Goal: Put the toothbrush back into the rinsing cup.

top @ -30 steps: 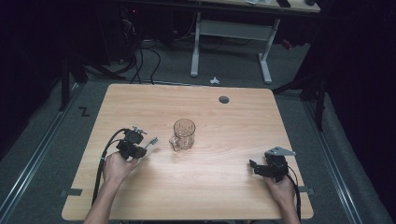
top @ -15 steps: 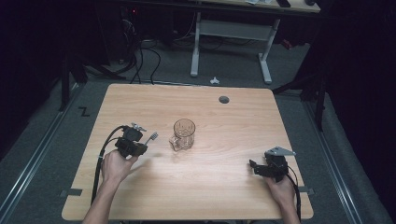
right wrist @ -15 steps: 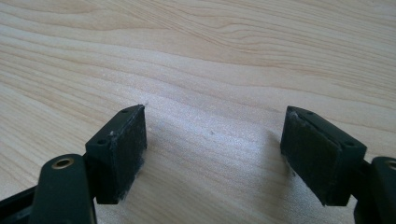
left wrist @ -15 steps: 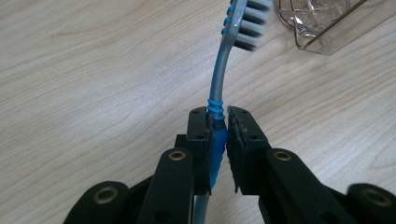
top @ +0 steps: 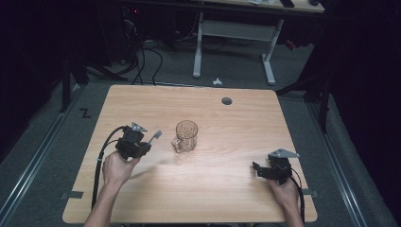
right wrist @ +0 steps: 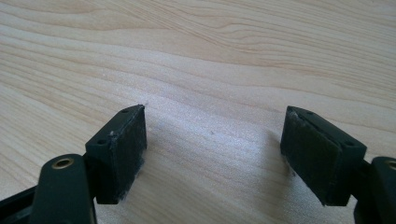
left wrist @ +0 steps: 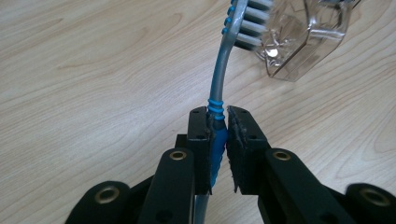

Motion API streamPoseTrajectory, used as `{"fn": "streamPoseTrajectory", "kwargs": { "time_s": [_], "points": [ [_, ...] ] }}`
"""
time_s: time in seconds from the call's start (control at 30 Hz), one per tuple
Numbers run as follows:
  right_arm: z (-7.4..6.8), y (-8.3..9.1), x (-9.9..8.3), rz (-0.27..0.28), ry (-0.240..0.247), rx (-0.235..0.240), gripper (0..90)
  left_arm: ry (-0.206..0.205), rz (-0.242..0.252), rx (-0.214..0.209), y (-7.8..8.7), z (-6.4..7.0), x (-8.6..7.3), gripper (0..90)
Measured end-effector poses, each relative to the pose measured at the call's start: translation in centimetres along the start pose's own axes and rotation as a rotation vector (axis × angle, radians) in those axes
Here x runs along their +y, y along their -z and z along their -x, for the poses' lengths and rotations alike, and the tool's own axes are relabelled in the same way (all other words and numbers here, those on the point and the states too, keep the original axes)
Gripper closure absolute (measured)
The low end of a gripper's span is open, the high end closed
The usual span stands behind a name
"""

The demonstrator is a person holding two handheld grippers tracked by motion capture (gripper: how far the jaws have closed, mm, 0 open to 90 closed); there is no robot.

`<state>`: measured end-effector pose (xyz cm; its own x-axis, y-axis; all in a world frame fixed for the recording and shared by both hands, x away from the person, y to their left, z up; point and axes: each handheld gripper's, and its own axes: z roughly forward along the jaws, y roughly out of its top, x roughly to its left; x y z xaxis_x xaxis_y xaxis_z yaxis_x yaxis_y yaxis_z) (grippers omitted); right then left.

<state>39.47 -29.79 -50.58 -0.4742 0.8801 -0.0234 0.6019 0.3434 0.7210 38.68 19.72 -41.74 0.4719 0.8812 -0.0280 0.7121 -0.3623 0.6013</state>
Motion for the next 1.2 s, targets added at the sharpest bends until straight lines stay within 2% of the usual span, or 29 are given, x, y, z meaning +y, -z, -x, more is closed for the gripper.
{"fn": "streamPoseTrajectory", "kwargs": {
  "time_s": [0.57, 0.73, 1.0, 1.2],
  "points": [
    [0.0, 0.0, 0.0, 0.000, 0.001, 0.000, 22.8, -0.027, 0.089, -0.023, 1.2, 1.2, 0.3, 79.6],
    [0.0, 0.0, 0.0, 0.000, 0.000, 0.000, 22.8, -0.028, 0.102, -0.027, 1.2, 1.3, 0.3, 79.7],
    [0.0, 0.0, 0.0, 0.000, 0.001, 0.000, 22.8, -0.023, 0.142, -0.054, 1.7, 1.7, 0.5, 79.7],
    [0.0, 0.0, 0.0, 0.000, 0.001, 0.000, 22.8, -0.035, 0.171, -0.069, 2.0, 2.3, 1.0, 79.6]
  ]
}}
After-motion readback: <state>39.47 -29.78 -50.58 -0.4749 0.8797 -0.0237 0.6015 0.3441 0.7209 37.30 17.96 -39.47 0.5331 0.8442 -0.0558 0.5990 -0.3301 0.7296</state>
